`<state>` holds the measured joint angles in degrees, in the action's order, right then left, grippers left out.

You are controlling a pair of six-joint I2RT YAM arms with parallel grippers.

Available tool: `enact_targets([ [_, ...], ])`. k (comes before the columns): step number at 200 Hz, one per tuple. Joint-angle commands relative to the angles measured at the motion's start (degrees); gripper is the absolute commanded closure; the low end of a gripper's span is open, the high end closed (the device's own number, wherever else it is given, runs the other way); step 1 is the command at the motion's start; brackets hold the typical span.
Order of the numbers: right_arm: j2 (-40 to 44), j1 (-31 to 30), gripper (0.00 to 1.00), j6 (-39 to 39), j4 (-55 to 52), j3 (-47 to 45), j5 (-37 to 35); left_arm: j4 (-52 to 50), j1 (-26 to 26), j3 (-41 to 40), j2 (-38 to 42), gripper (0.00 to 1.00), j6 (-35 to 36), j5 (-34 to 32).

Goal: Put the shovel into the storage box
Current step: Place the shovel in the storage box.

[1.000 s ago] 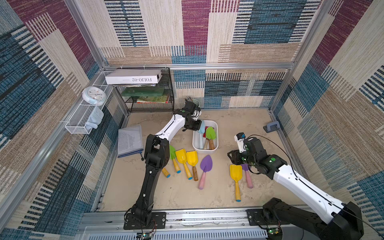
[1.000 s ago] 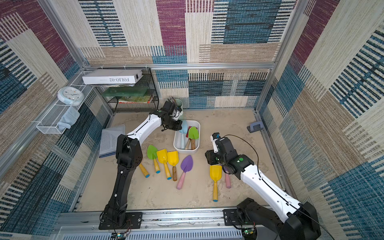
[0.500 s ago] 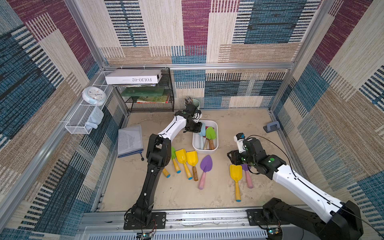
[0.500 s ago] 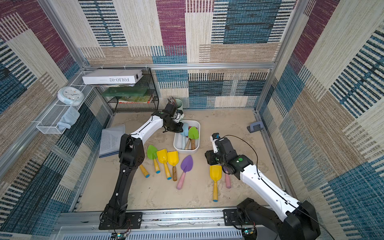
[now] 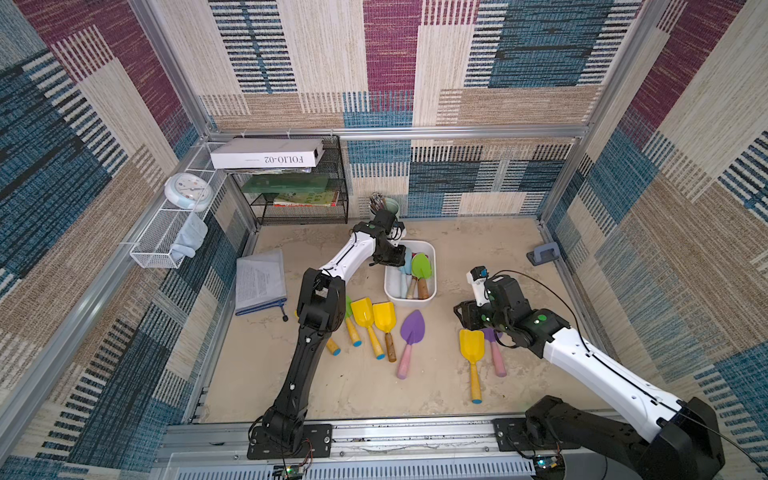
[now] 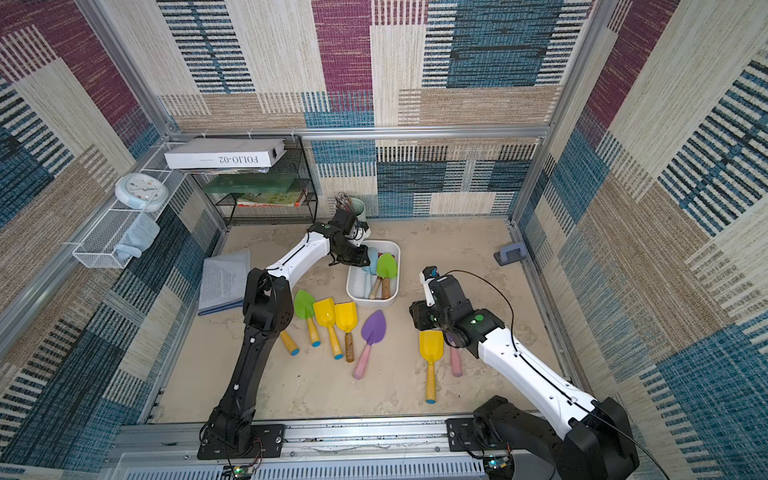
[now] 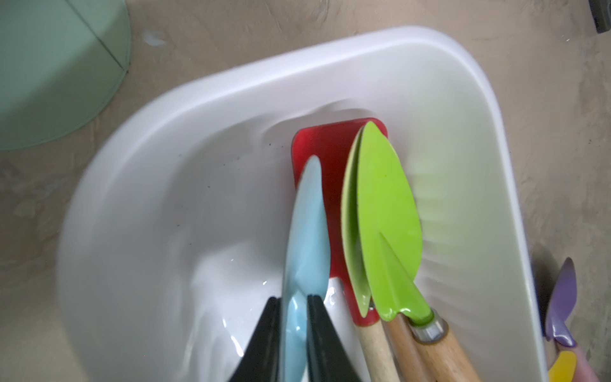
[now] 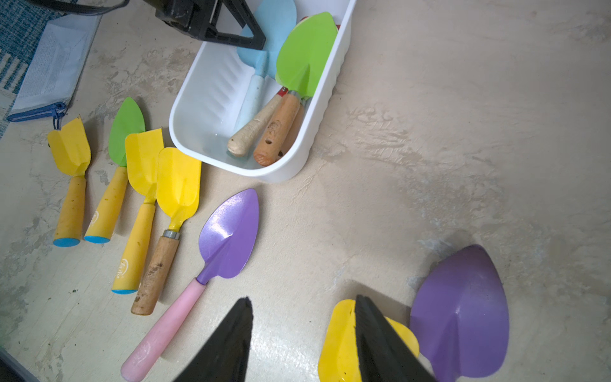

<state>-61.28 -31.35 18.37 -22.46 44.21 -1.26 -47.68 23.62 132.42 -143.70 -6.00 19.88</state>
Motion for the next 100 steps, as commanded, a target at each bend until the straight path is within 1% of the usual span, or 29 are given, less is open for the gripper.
enact_targets([
  [1, -0.01, -0.01, 0.46, -0.44, 0.75, -0.04, -0.21, -1.71, -0.25, 0.48, -0.44, 0.67, -0.06, -2.17],
  [16, 0.09, -0.03, 0.46, -0.42, 0.67, -0.03, -0.15, -1.91, -0.28, 0.80, -0.44, 0.60, -0.28, -2.36],
  [54, 0.48, -0.02, 0.46, -0.48, 0.15, 0.00, -0.63, -2.50, 0.00, 2.06, 0.12, 0.51, -1.46, -2.13],
  [69, 0.70, -0.01, 0.46, -0.57, -0.03, 0.01, -0.79, -2.52, 0.33, 2.52, 0.67, 0.45, -1.67, -2.12],
  [100, 1.20, 0.06, 0.46, -0.51, -0.47, 0.08, -1.02, -3.18, 1.03, 3.89, 1.64, 0.39, -1.99, -2.72],
])
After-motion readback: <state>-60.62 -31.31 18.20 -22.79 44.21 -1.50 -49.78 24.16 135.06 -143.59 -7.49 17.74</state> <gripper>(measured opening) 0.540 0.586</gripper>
